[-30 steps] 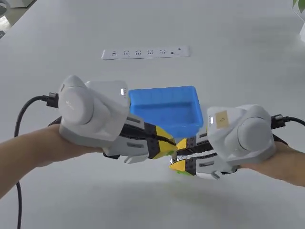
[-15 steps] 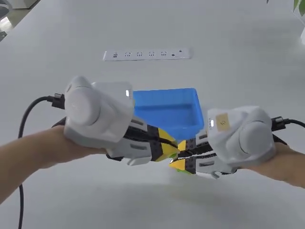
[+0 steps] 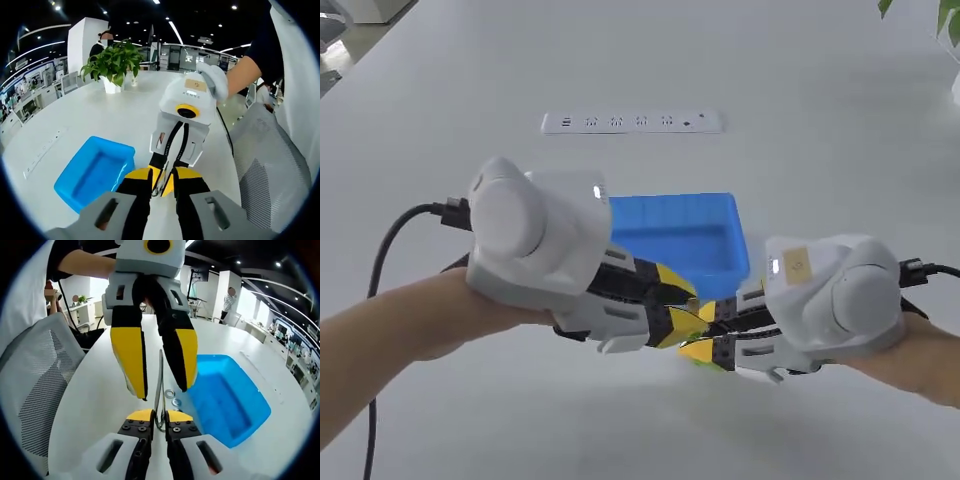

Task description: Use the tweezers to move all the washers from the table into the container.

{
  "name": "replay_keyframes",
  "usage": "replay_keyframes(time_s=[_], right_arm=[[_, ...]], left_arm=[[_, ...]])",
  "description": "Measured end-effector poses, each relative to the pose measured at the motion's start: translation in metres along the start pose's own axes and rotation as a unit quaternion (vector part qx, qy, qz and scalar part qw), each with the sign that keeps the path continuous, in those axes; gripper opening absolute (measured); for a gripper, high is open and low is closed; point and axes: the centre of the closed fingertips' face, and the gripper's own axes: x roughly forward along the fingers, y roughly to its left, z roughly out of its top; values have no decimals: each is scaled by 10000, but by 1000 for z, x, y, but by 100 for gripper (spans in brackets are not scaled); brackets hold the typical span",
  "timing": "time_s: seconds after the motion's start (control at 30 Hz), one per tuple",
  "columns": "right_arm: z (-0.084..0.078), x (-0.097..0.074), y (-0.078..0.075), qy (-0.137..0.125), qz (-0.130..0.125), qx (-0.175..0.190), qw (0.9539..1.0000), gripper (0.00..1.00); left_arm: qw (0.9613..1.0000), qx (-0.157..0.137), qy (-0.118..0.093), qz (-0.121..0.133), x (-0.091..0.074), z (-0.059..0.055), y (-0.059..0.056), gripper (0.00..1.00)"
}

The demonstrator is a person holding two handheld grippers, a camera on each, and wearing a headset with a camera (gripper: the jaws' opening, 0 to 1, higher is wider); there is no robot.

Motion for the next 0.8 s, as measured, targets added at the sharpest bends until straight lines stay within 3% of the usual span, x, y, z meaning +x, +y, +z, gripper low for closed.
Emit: replay_keyframes(time_s=[0.23, 0.4, 0.63, 0.8], right_arm=[[1, 0, 1, 38, -51, 7, 10000, 9], [7, -3, 1, -74, -151, 107, 9998, 9], [15, -9, -1, -204, -233, 214, 9993, 8], [23, -14, -4, -273, -287, 248, 9989, 8]], left_arm=[[9996, -36, 196, 197, -8, -11, 1, 28], [9993, -159, 157, 305, -12, -13, 0, 28], [9988, -216, 33, 429, -24, -7, -2, 29], [9978, -71, 5, 664, -39, -8, -3, 30]])
